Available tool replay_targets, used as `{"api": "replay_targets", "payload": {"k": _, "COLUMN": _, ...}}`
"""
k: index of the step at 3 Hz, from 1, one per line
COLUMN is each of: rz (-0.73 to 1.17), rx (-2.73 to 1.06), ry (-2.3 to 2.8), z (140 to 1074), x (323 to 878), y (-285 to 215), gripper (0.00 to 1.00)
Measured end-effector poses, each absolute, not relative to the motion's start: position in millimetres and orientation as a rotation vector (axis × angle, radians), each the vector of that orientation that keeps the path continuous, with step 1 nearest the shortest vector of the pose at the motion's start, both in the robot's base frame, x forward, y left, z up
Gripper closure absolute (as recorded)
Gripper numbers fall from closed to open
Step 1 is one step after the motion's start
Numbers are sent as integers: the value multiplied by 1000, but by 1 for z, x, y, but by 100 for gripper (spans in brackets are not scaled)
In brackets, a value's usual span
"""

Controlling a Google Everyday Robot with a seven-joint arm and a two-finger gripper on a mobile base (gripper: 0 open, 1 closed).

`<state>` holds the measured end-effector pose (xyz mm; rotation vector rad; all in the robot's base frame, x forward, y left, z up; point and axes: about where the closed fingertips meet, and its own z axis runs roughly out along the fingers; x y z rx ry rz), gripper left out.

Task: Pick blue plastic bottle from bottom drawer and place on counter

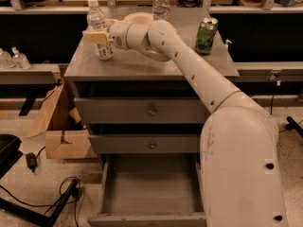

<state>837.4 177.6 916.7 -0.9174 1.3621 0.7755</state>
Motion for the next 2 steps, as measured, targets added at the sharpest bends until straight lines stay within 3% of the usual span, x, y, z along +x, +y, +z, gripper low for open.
{"api": "replay_targets", "payload": {"k": 1, "rz": 779, "rx": -920, "ry": 1361, "z": 916, "x": 837, "y": 180, "gripper": 0}}
{"api": "replay_targets", "payload": {"k": 2, "rz": 779, "rx": -920, "ry": 1361, "z": 916, "x": 837, "y": 181, "gripper": 0}}
